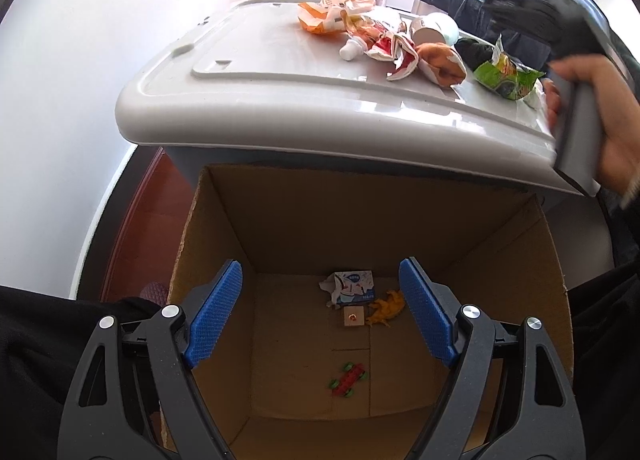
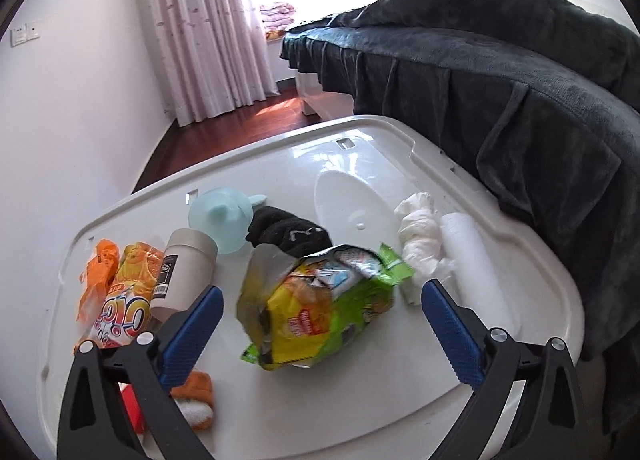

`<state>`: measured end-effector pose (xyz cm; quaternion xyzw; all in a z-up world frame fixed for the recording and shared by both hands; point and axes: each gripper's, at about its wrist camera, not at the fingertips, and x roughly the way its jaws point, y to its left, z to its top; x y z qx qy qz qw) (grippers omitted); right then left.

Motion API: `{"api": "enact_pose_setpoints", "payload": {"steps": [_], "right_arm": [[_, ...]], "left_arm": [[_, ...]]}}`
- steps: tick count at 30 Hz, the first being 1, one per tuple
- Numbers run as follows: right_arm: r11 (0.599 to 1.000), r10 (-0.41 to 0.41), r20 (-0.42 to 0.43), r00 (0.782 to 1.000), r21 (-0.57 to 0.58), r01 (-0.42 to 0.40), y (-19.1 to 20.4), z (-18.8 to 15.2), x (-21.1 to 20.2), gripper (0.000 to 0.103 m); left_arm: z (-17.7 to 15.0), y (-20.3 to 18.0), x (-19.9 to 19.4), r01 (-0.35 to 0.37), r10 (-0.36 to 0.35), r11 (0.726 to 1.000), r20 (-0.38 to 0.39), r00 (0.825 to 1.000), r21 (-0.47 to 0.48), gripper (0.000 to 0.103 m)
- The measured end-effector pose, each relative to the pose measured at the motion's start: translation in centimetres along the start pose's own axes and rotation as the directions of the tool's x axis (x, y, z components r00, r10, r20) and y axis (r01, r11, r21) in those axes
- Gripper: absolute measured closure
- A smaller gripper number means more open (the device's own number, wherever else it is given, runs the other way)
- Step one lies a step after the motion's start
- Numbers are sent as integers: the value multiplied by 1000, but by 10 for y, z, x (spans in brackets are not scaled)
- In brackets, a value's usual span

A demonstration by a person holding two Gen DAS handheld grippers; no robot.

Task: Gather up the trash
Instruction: 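Grasp the green snack bag with the right gripper and lift it, then grasp the red-white toothpaste tube with the left gripper while the right holds the snack bag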

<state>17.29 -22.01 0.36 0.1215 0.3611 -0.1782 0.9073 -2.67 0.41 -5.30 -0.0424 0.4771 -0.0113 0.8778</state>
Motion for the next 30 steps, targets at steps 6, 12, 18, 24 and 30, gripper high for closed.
{"api": "enact_pose_setpoints", "payload": {"steps": [6,12,18,24,30], "right_arm": [[984,-166,-93,982,43,170,7,4,46,8],[995,-31,-156,987,94,46,-16,0,57,53],[973,215,-187,959,125,-193,-51,-11,28,72],[920,385,-236,893,14,-393,-62,-31,-48,72],[912,408,-159,899,19,-411,-70,-13,-31,71]], "left_arm": [[1,1,2,7,-7,1000,-7,1000,-11,24],[2,-2,1,6,-6,1000,-4,1000,3,24],[0,-8,-3,-1,0,999,19,1000,35,24],[6,-11,-5,8,-9,999,31,999,39,24],[23,-21,0,-7,5,998,38,999,56,24]]}}
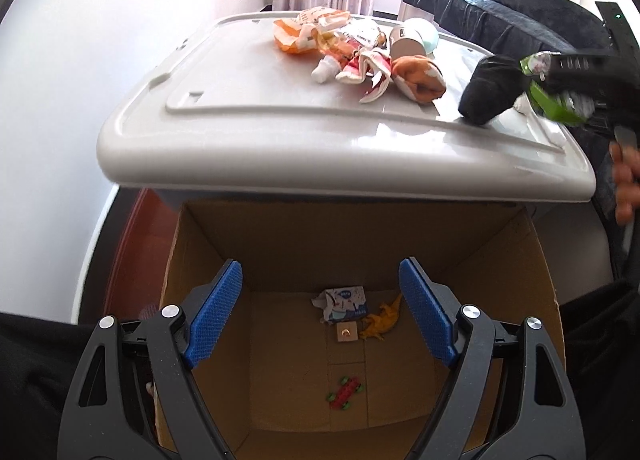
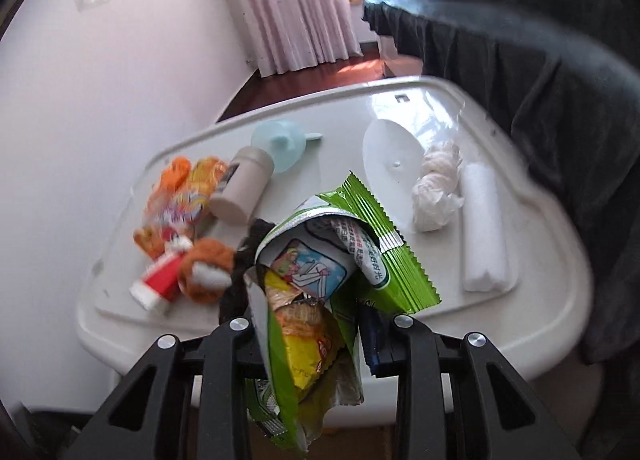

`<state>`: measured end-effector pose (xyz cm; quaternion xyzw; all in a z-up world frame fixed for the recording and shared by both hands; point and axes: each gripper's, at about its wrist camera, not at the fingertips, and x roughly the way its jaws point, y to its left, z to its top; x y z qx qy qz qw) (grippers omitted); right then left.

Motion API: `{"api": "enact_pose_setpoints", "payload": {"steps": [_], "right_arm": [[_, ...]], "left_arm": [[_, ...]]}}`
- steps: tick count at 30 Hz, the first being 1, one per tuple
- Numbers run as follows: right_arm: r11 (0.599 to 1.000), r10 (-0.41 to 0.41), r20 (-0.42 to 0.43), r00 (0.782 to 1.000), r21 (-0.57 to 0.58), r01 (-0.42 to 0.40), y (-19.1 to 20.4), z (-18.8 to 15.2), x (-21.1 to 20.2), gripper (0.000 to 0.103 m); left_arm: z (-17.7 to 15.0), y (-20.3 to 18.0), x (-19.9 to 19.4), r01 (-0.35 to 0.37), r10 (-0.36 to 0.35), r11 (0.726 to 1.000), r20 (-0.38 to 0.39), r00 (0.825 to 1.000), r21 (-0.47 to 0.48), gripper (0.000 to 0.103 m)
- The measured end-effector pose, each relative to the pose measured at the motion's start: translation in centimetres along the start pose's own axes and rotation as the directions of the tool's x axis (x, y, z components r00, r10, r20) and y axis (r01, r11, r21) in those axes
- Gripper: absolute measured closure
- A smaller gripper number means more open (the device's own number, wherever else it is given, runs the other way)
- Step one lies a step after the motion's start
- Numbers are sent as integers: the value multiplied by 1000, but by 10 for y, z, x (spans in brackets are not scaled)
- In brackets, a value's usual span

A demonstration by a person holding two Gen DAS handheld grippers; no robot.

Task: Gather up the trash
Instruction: 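Grasp the red-white toothpaste tube with the left gripper while the right holds the snack bag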

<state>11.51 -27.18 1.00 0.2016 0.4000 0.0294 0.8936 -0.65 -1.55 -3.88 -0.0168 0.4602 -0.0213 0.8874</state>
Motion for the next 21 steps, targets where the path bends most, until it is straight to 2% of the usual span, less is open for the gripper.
{"api": "enact_pose_setpoints", "payload": {"steps": [2,4,5,7,9,10,13,15,17,21], "right_arm": [[998,36,95,995,57,-41,-13,22,-8,70],[980,142,149,979,117,-160,-24,37,-14,69],[970,171,161,972,143,-194,-27,45,-15,69],[974,157,169,973,137,-181,-26,51,-23,70],[945,246,189,951,171,-278,-23,50,-38,70],[939,265,188,946,171,-297,-19,47,-44,70],[947,269,185,945,128,-295,-10,31,-65,70],[943,273,193,943,141,-301,-17,21,-73,69],[946,258,178,949,155,-286,-26,18,-73,69],[942,239,167,957,201,-270,-45,16,-72,69]], "left_arm": [[4,-3,0,-23,23,1000,10,1000,11,24],[6,-3,1,-29,29,1000,9,1000,12,24],[7,-3,1,-31,31,999,5,1000,11,24],[12,-3,4,-32,32,999,-10,999,6,24],[19,-4,2,-23,23,1000,1,1000,10,24],[24,-5,0,-16,15,1000,18,1000,18,24],[44,-10,-1,14,-17,999,52,999,48,24],[62,-13,5,37,-40,998,60,997,42,24],[81,-14,17,61,-62,998,52,997,24,24],[106,-15,46,49,-49,999,16,999,3,24]]}}
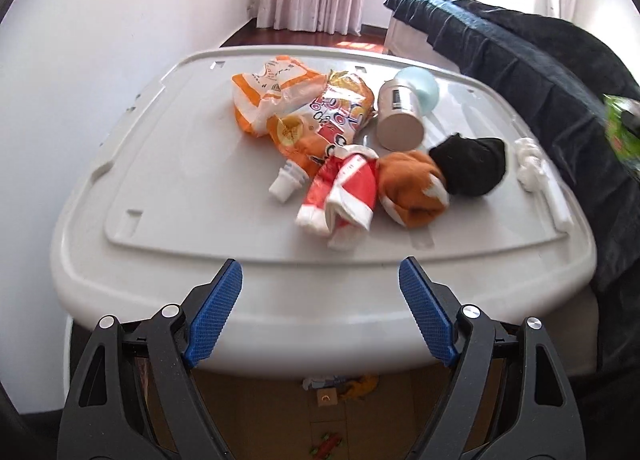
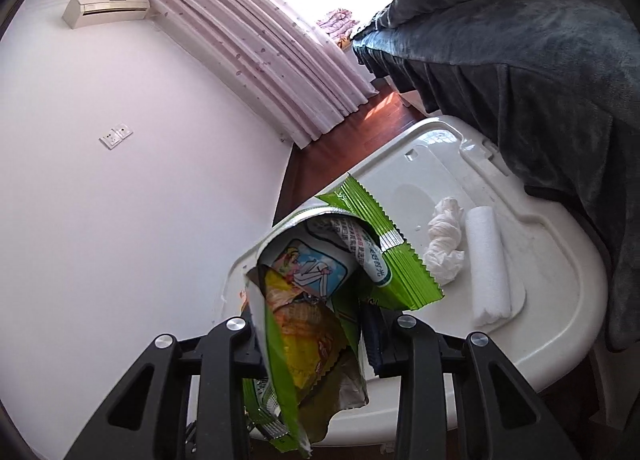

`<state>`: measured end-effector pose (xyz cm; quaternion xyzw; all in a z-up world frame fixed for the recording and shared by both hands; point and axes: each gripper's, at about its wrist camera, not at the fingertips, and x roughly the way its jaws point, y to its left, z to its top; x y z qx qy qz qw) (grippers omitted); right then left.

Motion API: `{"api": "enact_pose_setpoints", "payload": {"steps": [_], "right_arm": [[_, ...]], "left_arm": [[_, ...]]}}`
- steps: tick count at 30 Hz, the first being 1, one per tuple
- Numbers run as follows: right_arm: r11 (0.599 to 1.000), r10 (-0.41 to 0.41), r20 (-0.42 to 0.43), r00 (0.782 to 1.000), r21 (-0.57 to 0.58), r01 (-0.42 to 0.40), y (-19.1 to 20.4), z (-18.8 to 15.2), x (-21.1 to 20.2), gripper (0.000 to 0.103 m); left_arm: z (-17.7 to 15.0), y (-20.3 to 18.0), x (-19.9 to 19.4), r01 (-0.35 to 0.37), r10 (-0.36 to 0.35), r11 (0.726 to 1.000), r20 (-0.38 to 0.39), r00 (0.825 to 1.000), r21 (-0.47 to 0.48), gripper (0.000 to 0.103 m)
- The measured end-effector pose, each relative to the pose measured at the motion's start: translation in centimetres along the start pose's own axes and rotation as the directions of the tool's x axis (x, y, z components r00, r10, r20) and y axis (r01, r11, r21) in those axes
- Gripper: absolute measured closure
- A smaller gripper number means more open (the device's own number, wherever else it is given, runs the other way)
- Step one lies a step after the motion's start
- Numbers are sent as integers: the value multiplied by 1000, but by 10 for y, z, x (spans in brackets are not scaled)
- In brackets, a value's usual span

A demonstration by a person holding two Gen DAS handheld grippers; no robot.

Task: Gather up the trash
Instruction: 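Grasp the red-white toothpaste tube with the left gripper while the right holds the snack bag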

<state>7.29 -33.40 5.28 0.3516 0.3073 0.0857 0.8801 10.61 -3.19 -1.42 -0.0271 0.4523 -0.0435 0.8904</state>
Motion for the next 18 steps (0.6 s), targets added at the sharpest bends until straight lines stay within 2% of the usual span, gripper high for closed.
{"api": "enact_pose_setpoints", "payload": {"steps": [2,5,8,12,14,15,18], "right_arm": [[1000,5,5,1000,27,-5,-6,0,-6,68],[1000,8,20,1000,30,-9,-6,3,-10,68],[1000,11,24,1000,13,-12,-1,2,-10,67],[1000,7,16,1000,-8,-7,6,-2,-6,67],[1000,4,12,1000,-11,-4,7,-3,-6,67],[1000,2,10,1000,-10,-2,8,-3,-4,67],[1000,-1,8,1000,-9,1,9,-3,-2,67]], "left_arm": [[7,0,17,-32,32,999,-26,999,23,24],[14,-1,28,-50,51,998,-19,999,48,24],[21,-12,28,-51,48,992,32,998,114,24],[27,-38,36,-118,98,961,90,991,251,27],[30,-39,45,-84,71,960,58,996,268,66],[31,-37,52,-63,58,964,27,998,257,68],[32,-32,52,-27,19,973,38,999,230,78]]}}
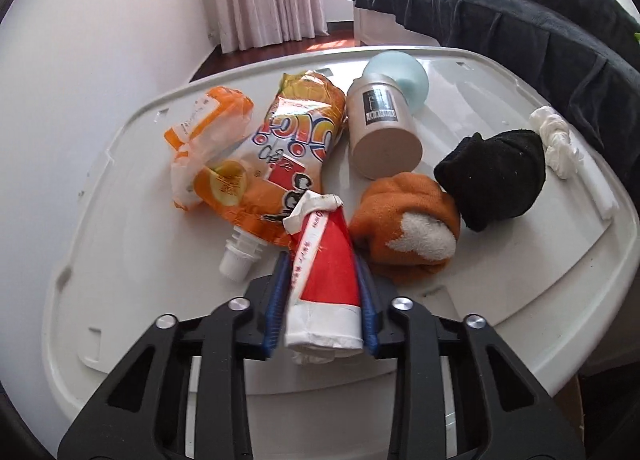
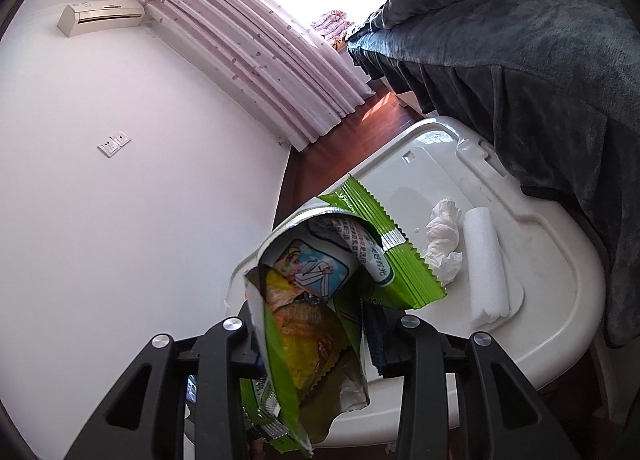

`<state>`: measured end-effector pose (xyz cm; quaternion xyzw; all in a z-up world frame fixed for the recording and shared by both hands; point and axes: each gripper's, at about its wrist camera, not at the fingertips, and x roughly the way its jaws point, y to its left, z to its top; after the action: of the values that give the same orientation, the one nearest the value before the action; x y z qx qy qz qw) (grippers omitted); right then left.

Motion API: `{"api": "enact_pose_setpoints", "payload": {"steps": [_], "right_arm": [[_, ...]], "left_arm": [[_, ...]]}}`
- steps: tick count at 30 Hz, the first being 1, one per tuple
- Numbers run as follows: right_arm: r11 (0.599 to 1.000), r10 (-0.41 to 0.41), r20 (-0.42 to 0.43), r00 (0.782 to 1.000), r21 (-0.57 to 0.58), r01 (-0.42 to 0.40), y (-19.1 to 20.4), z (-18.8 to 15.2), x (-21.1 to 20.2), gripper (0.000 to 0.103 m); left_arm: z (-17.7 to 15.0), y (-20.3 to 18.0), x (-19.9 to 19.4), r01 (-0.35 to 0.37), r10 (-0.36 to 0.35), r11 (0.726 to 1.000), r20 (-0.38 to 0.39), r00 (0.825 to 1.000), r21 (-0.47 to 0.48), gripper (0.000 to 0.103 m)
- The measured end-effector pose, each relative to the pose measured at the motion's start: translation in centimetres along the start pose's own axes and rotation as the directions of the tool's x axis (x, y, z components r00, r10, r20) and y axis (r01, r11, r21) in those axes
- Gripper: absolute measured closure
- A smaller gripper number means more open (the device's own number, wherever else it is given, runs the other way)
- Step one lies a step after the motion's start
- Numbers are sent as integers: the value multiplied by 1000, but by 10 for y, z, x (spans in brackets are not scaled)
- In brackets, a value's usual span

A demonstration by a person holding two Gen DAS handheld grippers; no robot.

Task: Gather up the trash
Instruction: 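Grasp the red-white toothpaste tube with the left gripper while the right holds the snack bag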

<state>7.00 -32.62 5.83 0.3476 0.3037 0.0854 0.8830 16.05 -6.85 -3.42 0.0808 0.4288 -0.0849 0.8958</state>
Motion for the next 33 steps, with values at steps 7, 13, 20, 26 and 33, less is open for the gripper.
{"api": "enact_pose_setpoints", "payload": {"steps": [7,13,20,26,33], "right_arm": [[999,10,-12,1000,-30,-10,10,4,10,67],[998,6,-28,1000,-57,-7,14,2,16,67],[975,-13,-58,998,-223,-1,37,-19,26,67],[931,-61,-86,994,-364,26,53,-66,19,67],[867,-182,-274,944,-498,23,50,-183,11,67]], "left_arm": [[-16,18,-30,98,-93,991,59,994,-90,80],[-23,34,-44,88,-79,988,72,994,-130,80],[-15,29,-108,96,-73,984,154,985,-150,80],[-53,28,-150,3,14,985,96,995,-172,80],[-164,18,-132,11,-36,983,-136,990,-181,80]]}}
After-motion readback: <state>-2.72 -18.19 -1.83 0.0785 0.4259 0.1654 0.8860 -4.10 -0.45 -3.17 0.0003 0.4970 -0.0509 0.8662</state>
